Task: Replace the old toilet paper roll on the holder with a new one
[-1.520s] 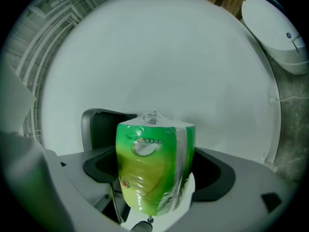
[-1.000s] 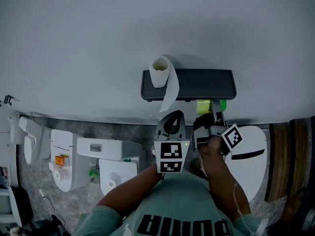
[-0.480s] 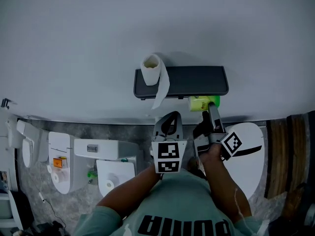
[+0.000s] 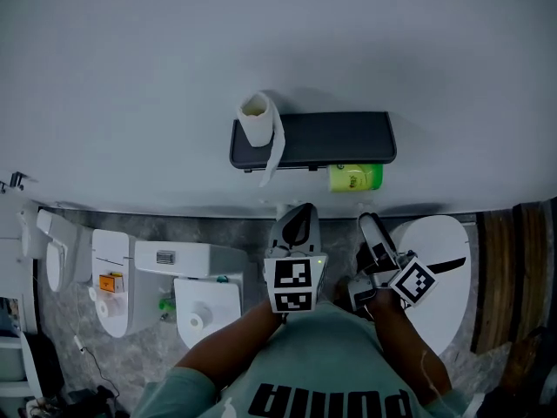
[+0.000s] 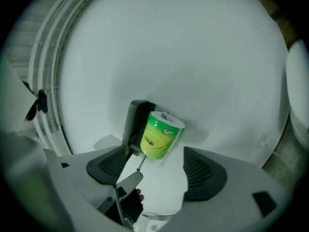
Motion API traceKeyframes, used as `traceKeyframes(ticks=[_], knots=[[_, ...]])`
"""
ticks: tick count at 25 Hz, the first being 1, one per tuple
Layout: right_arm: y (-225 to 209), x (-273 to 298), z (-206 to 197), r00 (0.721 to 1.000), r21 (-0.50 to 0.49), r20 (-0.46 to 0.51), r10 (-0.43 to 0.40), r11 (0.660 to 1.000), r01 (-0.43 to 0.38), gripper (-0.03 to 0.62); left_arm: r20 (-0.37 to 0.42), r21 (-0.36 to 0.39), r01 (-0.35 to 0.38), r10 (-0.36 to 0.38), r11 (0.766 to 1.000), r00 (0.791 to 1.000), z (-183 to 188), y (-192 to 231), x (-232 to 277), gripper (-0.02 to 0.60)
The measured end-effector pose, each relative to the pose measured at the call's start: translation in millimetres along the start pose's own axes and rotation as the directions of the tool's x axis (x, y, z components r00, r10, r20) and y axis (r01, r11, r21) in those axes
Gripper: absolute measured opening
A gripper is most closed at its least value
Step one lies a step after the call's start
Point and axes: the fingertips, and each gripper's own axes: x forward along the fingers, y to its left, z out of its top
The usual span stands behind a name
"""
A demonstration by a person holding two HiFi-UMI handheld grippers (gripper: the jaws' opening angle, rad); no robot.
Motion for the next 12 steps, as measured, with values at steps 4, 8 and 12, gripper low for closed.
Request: traceKeyframes(ticks=[4,8,12], knots=[[11,-13,9,0.995,-0.354,-0.053,-0.080,0.934,0.056,0.118,0.012,-0.018,-0.013,0.013,1.000,1.000,0,-7,-8,0.008],[17,-22,11,0.986,-0.605,-0.087,-0.142,0.794,0.061,0.009,0.036,-0.027,-0.018,0.019,0.999,0.999,4,-18,-17,0.008],[22,-28,10,0.981,-0.754,-0.099,-0.166,0.656,0.034,0.009,0.045,-0.020,-0.035,0.035,0.999,0.998,3,-29,-27,0.008]])
